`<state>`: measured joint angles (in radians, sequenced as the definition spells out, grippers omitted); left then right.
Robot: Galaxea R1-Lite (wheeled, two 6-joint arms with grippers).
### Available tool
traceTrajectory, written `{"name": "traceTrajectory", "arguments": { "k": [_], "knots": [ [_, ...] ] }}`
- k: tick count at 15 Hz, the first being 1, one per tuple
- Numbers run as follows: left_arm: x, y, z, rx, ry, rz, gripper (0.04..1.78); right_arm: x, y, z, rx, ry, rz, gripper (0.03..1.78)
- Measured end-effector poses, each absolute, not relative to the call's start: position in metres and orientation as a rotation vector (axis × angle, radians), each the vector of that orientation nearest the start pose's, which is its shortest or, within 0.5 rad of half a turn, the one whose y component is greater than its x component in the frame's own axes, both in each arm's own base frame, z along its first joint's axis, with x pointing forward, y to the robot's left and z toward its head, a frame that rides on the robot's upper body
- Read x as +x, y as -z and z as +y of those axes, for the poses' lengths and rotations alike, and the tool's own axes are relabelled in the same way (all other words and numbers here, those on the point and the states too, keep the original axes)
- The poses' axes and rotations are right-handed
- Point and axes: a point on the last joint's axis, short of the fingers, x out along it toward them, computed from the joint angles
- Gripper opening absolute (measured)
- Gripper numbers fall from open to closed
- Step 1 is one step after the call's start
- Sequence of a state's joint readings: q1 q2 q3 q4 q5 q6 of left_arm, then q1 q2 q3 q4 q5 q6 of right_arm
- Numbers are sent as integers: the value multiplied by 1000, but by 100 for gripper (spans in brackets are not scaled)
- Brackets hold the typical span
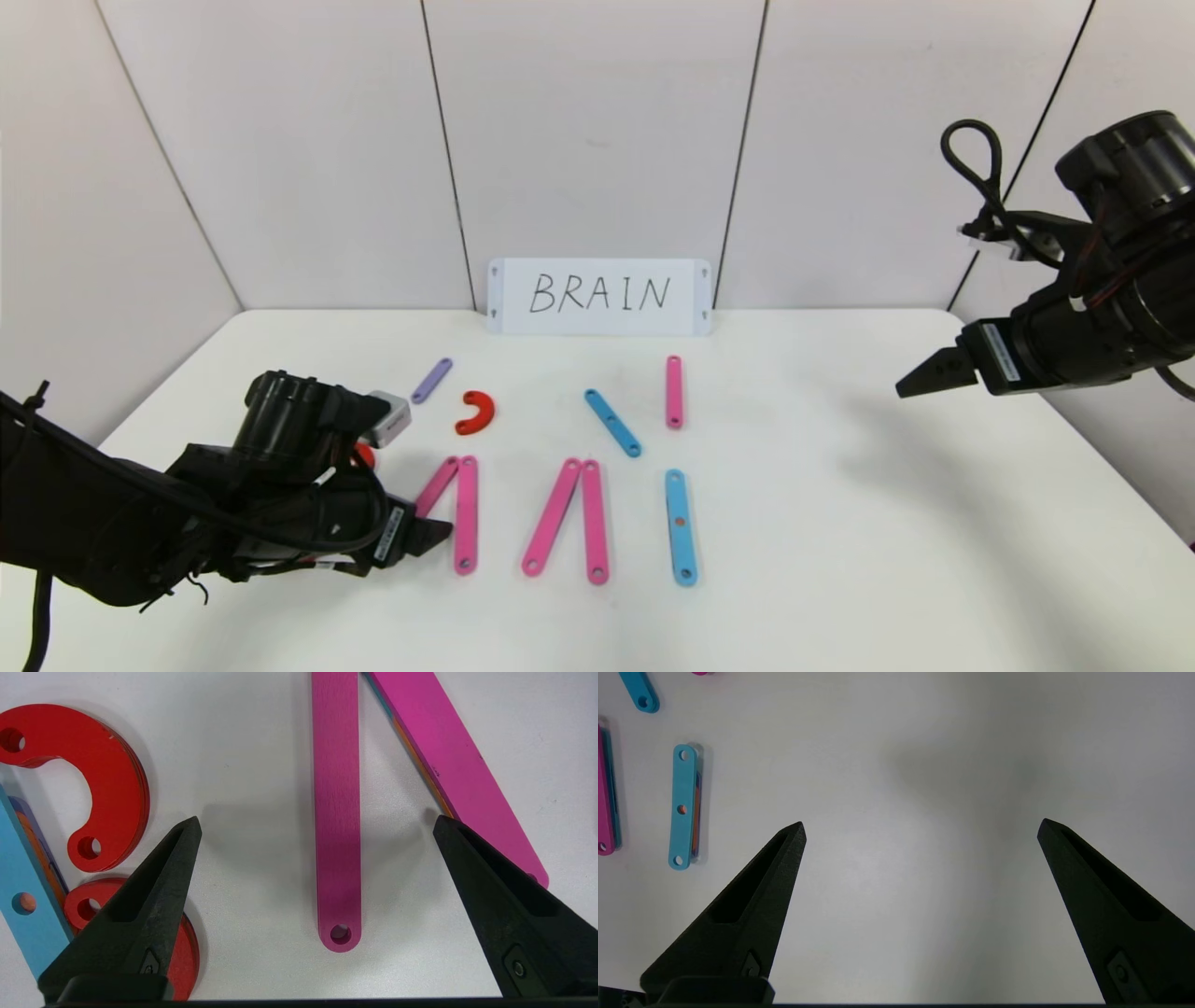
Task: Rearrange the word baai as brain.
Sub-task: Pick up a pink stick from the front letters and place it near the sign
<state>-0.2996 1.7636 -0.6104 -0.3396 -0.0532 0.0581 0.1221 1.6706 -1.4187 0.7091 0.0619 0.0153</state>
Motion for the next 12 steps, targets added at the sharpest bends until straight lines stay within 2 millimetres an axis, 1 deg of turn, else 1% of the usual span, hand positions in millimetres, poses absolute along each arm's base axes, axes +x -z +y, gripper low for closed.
{"name": "traceTrajectory", "arguments": {
  "k": [8, 10, 11, 12],
  "knots": [
    [254, -89, -79, 183, 352, 812, 173, 275, -244, 35, -15, -163, 963, 174],
    [253, -88, -79, 200, 358, 808, 161, 275, -244, 35, -15, -163, 962, 174],
    [253, -88, -79, 200, 358, 809, 153, 275, -244, 35, -15, -163, 962, 174],
    [253, -87, -79, 201, 359, 810, 141, 275, -244, 35, -15, -163, 961, 174]
  ]
}}
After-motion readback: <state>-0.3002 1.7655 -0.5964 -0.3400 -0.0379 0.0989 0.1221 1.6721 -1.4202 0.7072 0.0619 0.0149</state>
